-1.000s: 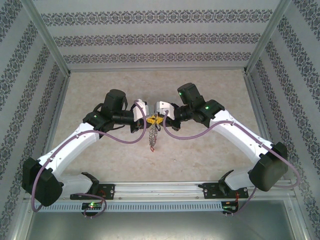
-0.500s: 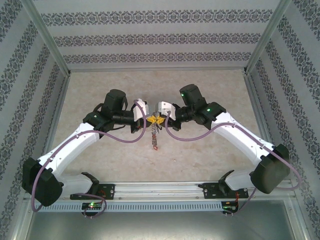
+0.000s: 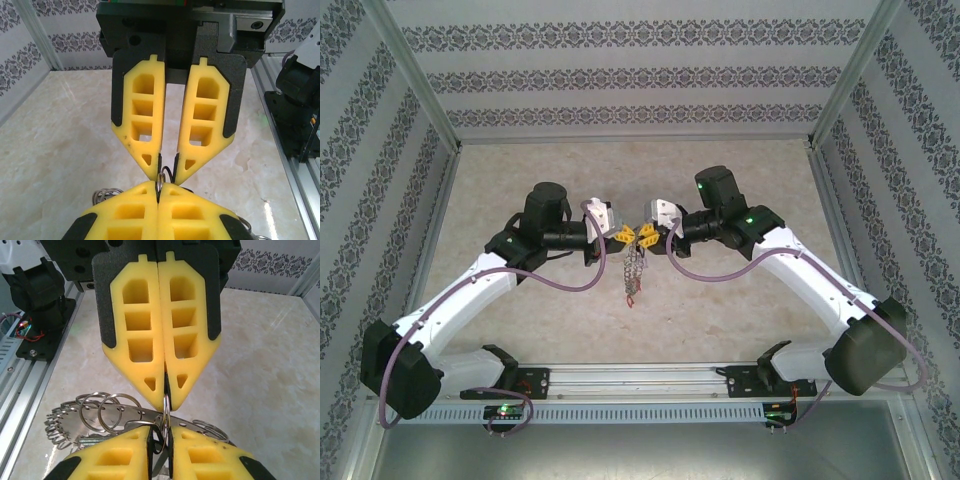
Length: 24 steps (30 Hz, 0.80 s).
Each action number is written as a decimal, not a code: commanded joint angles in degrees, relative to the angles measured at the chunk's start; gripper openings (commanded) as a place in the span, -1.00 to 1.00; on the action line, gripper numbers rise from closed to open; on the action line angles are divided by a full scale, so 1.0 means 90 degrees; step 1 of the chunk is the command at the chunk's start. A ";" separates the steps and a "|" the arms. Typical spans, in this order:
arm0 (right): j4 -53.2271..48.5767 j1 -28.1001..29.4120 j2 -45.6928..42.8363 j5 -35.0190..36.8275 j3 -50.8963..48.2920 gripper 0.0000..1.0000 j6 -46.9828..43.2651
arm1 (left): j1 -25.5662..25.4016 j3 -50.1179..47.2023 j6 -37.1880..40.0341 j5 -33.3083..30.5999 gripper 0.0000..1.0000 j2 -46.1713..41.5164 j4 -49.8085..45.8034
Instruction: Put the keys on the keyring
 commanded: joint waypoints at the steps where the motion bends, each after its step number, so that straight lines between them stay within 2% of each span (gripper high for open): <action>1: -0.0015 -0.0013 -0.0056 -0.0528 -0.0063 -0.67 -0.0001 | 0.0055 -0.0047 -0.0296 0.0338 -1.00 -0.0173 0.0835; 11: -0.0157 -0.0068 0.0256 -0.0411 0.0062 -0.73 0.0058 | 0.0062 -0.0162 -0.0485 0.0491 -1.00 -0.0136 0.1302; 17: -0.0259 -0.0188 0.0242 -0.0372 -0.0001 -0.67 0.0075 | 0.0074 -0.0183 -0.0507 0.0453 -1.00 -0.0151 0.1320; 24: 0.0032 -0.0190 0.0047 -0.0776 -0.0086 -0.55 0.0095 | 0.0074 -0.0221 -0.0552 0.0472 -1.00 -0.0106 0.1369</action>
